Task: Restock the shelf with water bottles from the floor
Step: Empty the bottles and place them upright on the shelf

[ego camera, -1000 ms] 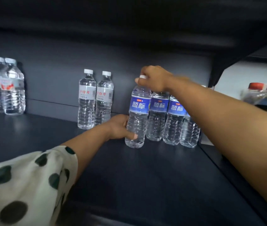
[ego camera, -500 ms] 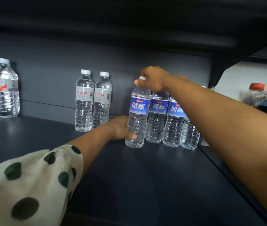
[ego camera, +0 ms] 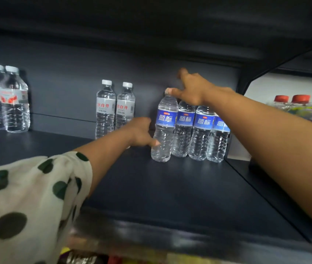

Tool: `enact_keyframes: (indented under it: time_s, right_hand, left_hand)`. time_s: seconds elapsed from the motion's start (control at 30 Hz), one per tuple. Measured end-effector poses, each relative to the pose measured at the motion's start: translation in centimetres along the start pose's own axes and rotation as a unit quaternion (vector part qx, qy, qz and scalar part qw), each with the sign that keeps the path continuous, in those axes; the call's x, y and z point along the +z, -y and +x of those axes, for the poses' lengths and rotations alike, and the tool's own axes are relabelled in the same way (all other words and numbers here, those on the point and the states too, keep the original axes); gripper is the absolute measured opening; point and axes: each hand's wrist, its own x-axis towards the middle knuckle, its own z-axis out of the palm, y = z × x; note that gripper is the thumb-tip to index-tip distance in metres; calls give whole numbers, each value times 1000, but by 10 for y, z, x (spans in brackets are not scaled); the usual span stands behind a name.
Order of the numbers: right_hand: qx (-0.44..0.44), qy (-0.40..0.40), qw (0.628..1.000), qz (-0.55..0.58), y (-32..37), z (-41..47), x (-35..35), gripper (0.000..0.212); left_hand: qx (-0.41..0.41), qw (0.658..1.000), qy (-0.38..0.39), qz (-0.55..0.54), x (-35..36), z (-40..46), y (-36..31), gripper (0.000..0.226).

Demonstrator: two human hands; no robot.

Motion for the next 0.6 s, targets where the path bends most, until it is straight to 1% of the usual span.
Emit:
enact_keyframes:
  time_s: [0.07,0.13,0.27,0.37,0.43,0.6]
  right_hand:
    - [6,0,1000,-21,14,-30,-6,63]
    - [11,0,999,-42,37,-66,-12,54]
    - [26,4,998,-53,103,-148,-15,47]
    - [32,31,999,-31,156,-206,-9,43]
    - [37,46,998,-11,189,-242,-4,42]
    - [35,99,994,3,248,-311,37,42]
  left_hand:
    - [19,1000,-16,12,-17,-24,-2,70]
    - [40,998,-33,20,-34,-54,1,65]
    - [103,994,-38,26,-62,-128,17,57]
    - [153,987,-24,34,-77,-192,37,52]
    - [172,985,-4,34,-83,-231,54,47]
    - [168,983,60,45,-72,-310,99,37]
